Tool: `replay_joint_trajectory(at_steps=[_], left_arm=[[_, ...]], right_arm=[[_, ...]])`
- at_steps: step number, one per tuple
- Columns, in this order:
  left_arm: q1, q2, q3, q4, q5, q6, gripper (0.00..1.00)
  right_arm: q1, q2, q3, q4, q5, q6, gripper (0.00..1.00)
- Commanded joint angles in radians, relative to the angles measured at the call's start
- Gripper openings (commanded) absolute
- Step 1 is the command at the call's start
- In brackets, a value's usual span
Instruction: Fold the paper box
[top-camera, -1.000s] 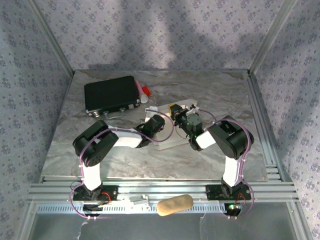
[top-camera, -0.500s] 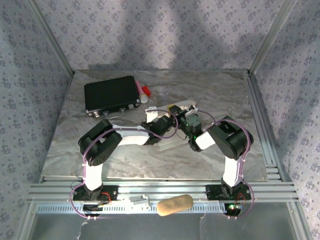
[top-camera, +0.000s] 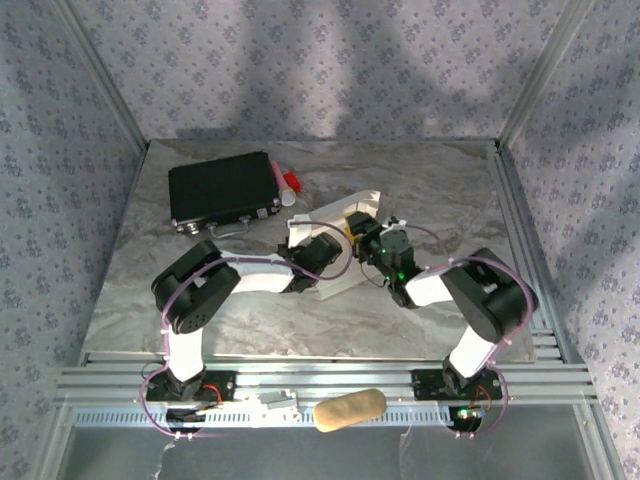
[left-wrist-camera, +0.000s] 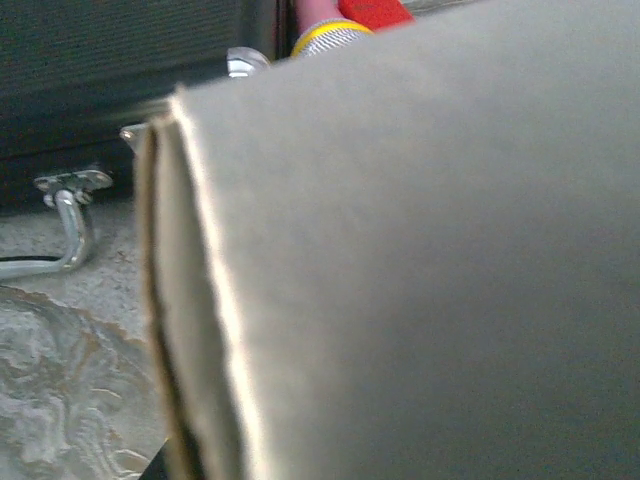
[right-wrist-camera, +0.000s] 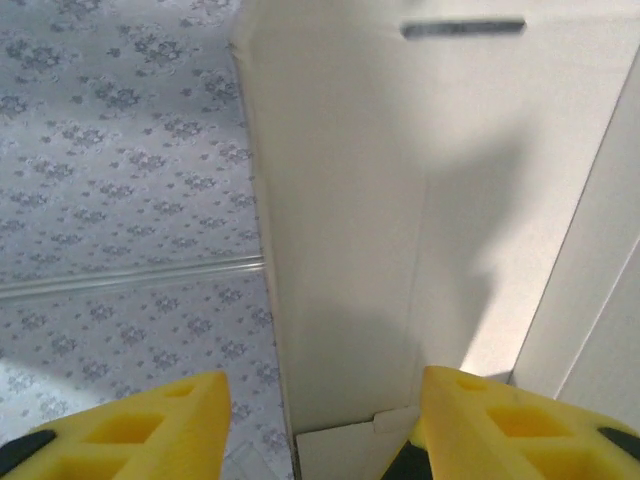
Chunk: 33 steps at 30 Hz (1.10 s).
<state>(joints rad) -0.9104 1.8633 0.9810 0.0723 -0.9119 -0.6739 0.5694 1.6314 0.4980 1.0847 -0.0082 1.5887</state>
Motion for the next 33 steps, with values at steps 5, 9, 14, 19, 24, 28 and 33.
replay_joint_trajectory(at_steps=[5,9,14,19,24,28,33], left_arm=[[0.017,-0.129,-0.019,0.031,0.035,0.182,0.00],[0.024,-0.194,-0.012,0.011,0.108,0.250,0.00],[0.032,-0.296,0.024,-0.104,0.243,0.294,0.00],[0.041,-0.362,0.067,-0.232,0.356,0.291,0.00],[0.041,-0.402,0.080,-0.288,0.390,0.278,0.00],[0.040,-0.406,0.099,-0.319,0.405,0.274,0.00],[0.037,-0.406,0.106,-0.330,0.411,0.270,0.00]], right_arm=[[-0.072,-0.399,0.025,-0.516,-0.033,-0.187,0.61],[-0.150,-0.594,0.081,-0.839,-0.040,-0.284,0.59],[-0.269,-0.694,0.231,-1.182,-0.099,-0.429,0.56],[-0.282,-0.611,0.418,-1.353,-0.135,-0.526,0.53],[-0.264,-0.559,0.506,-1.390,-0.126,-0.545,0.51],[-0.260,-0.523,0.536,-1.401,-0.148,-0.546,0.49],[-0.251,-0.508,0.531,-1.390,-0.146,-0.544,0.48]])
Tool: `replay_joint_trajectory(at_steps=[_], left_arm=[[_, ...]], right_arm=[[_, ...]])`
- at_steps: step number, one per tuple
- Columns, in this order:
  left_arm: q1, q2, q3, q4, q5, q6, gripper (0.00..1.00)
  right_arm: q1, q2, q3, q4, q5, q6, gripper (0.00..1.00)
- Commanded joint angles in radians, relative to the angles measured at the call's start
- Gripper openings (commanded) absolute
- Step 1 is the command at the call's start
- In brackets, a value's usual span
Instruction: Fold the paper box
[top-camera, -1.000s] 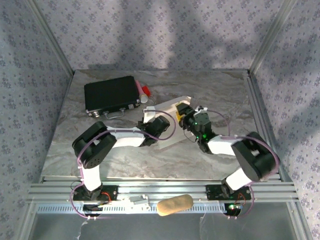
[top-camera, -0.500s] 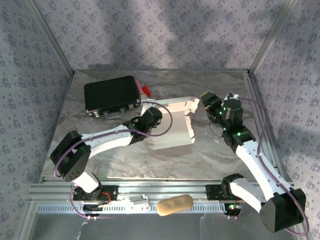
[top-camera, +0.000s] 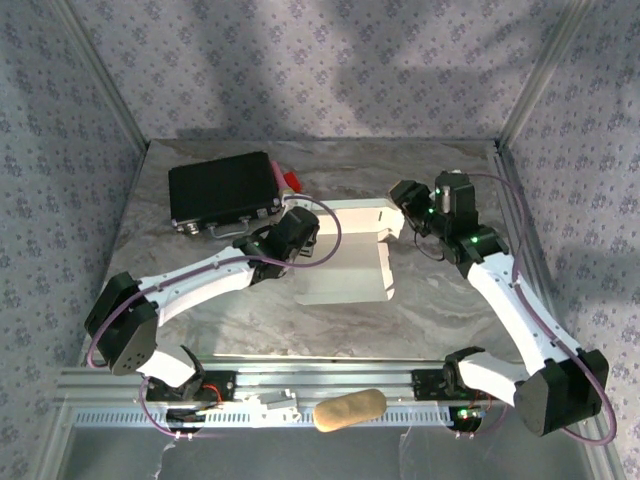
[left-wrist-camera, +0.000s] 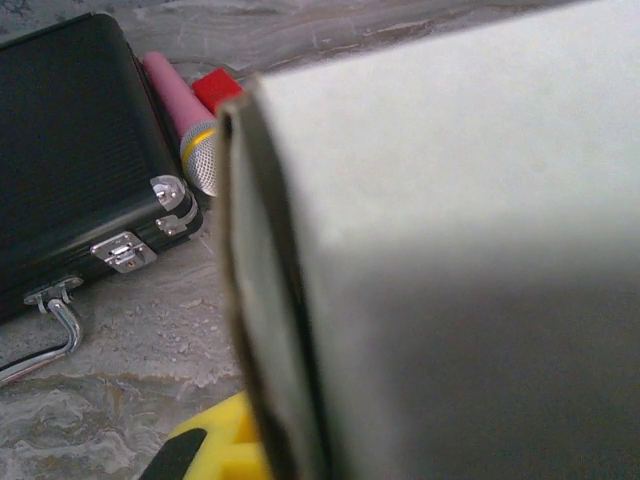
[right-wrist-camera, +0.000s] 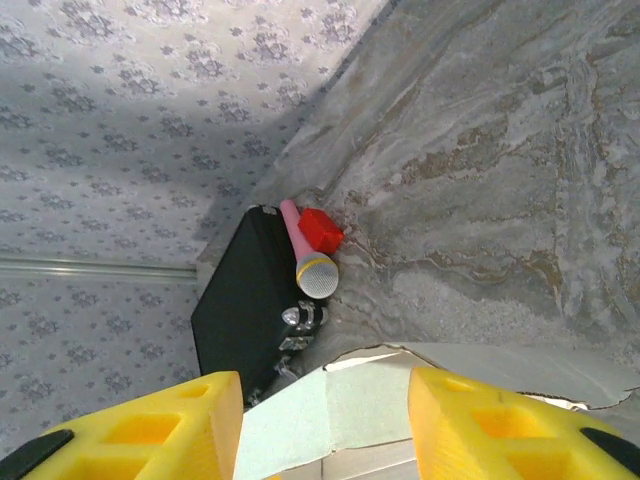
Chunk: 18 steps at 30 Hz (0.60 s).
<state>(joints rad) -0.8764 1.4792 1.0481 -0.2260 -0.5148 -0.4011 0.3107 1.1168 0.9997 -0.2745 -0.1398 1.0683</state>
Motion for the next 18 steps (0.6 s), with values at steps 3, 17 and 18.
replay_joint_trajectory(at_steps=[3,17,18], left_arm=[[0.001,-0.021,0.043,-0.036,0.016,-0.005,0.00],[-0.008,-0.008,0.080,-0.064,0.014,-0.005,0.00],[-0.009,-0.007,0.081,-0.063,0.014,-0.005,0.00]], right_arm=[[0.015,0.012,0.027,-0.029,-0.007,-0.020,0.48],[0.065,0.064,0.022,0.003,0.011,0.010,0.43],[0.066,0.067,0.023,0.005,0.011,0.011,0.43]])
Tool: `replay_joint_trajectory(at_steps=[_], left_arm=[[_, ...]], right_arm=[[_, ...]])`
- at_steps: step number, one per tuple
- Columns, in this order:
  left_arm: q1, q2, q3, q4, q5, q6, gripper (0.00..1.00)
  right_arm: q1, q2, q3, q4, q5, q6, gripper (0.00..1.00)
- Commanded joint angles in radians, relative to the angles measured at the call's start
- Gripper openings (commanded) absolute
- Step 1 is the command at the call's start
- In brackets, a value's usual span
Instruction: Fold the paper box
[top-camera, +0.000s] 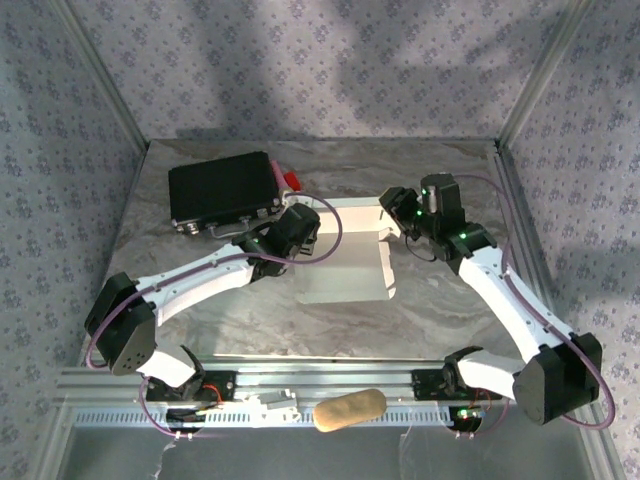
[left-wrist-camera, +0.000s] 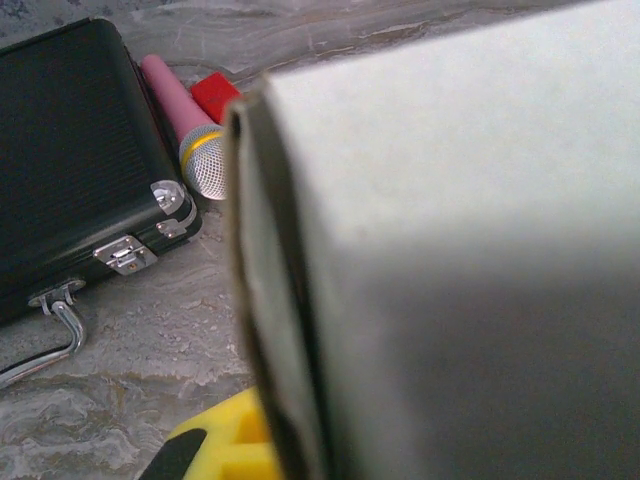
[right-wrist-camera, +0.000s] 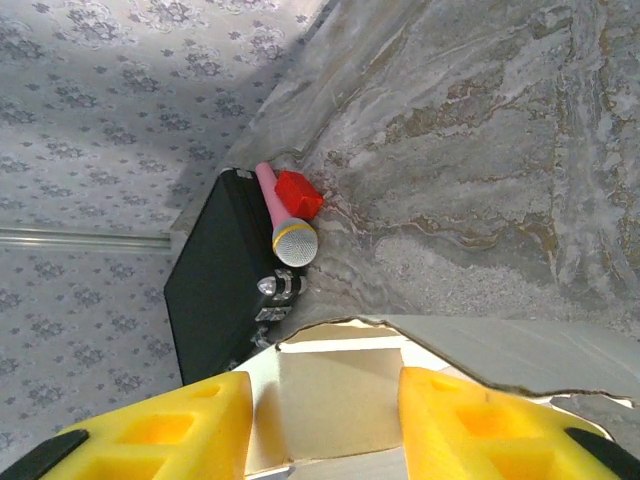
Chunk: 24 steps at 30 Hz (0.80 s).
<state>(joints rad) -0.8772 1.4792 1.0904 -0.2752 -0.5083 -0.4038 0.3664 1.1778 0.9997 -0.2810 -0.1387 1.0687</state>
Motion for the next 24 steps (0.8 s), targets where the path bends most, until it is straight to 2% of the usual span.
replay_joint_trajectory(at_steps=[1,7,13,16,20,24], left_arm=[[-0.009,-0.006,0.041,-0.015,0.008,-0.002,0.00],[-0.021,0.006,0.051,-0.020,0.007,0.003,0.00],[-0.028,0.006,0.052,-0.022,0.002,0.000,0.00],[-0.028,0.004,0.052,-0.028,0.000,-0.001,0.00],[-0.028,-0.004,0.056,-0.046,-0.010,-0.010,0.00],[-0.026,-0.008,0.068,-0.066,-0.011,-0.013,0.00]], right_arm=[[0.014,0.009,0.026,0.014,0.012,0.012,0.42],[0.030,0.026,0.026,0.046,0.015,0.033,0.35],[0.037,0.024,0.022,0.072,0.014,0.060,0.25],[0.036,0.008,0.018,0.066,0.021,0.061,0.23],[0.032,-0.053,0.005,0.025,0.052,0.015,0.41],[0.029,-0.160,-0.061,-0.010,0.094,-0.052,0.50]])
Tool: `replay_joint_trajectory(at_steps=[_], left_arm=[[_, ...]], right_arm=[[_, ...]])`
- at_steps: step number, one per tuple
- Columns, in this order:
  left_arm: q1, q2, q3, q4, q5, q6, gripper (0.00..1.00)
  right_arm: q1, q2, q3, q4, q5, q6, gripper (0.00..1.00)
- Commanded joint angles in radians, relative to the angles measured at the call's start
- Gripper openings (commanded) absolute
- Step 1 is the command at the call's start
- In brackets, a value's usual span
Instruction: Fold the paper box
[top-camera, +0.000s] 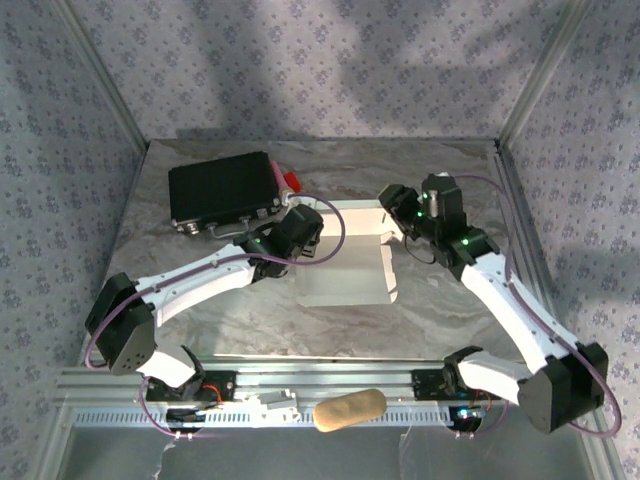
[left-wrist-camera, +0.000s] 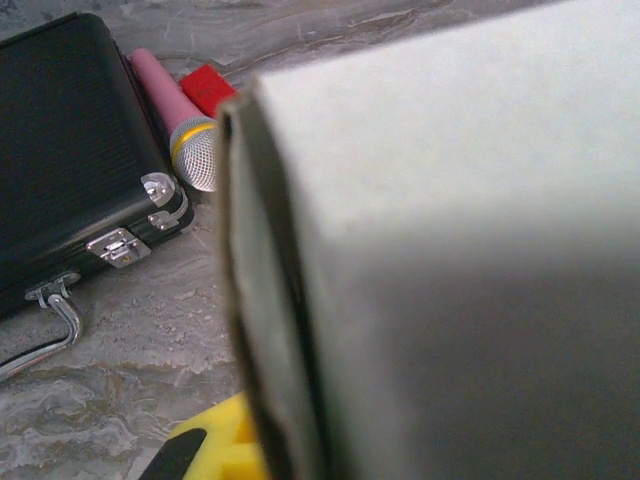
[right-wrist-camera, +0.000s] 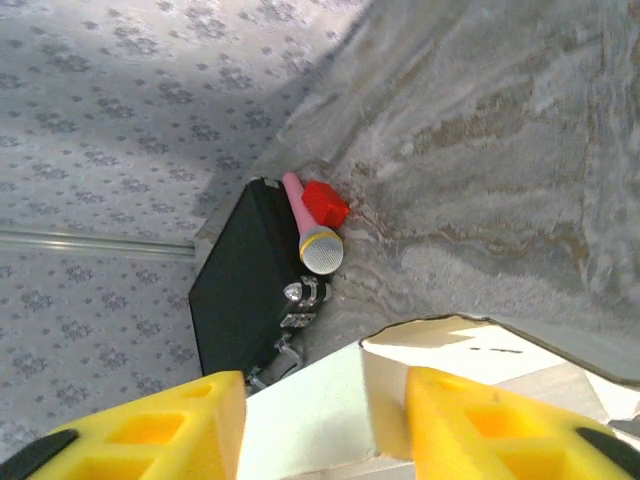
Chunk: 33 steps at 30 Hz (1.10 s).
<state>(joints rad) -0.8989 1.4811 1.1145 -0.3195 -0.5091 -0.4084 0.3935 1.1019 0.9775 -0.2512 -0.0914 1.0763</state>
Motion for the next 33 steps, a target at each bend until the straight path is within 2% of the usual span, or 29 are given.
replay_joint_trajectory(at_steps=[1,6,8,10,13,15,19,21,29,33], left_arm=[[-0.003,-0.009,0.049,-0.028,-0.008,-0.010,0.00],[0.037,-0.012,0.065,-0.042,0.070,0.005,0.00],[0.081,-0.016,0.068,-0.035,0.176,0.032,0.00],[0.133,-0.022,0.066,-0.022,0.269,0.066,0.00],[0.186,-0.022,0.081,-0.026,0.317,0.095,0.00],[0.210,-0.021,0.091,-0.027,0.327,0.099,0.00],[0.220,-0.021,0.103,-0.026,0.326,0.100,0.00],[0.220,-0.021,0.104,-0.024,0.325,0.095,0.00],[0.216,-0.023,0.085,-0.007,0.340,0.080,0.00],[0.209,-0.030,0.085,-0.012,0.339,0.085,0.00]], right_arm=[[-0.001,-0.115,-0.068,-0.041,0.051,-0.075,0.50],[-0.031,-0.274,-0.221,-0.002,0.044,-0.168,0.48],[-0.073,-0.320,-0.252,0.018,-0.025,-0.236,0.46],[-0.127,-0.332,-0.253,0.018,-0.119,-0.300,0.39],[-0.193,-0.293,-0.241,0.023,-0.268,-0.385,0.29],[-0.188,-0.262,-0.242,0.003,-0.292,-0.413,0.27],[-0.171,-0.223,-0.299,0.051,-0.280,-0.370,0.18],[-0.146,-0.210,-0.310,0.077,-0.245,-0.343,0.18],[-0.024,-0.072,-0.233,0.076,-0.056,-0.325,0.34],[0.011,-0.017,-0.198,0.087,0.025,-0.324,0.36]])
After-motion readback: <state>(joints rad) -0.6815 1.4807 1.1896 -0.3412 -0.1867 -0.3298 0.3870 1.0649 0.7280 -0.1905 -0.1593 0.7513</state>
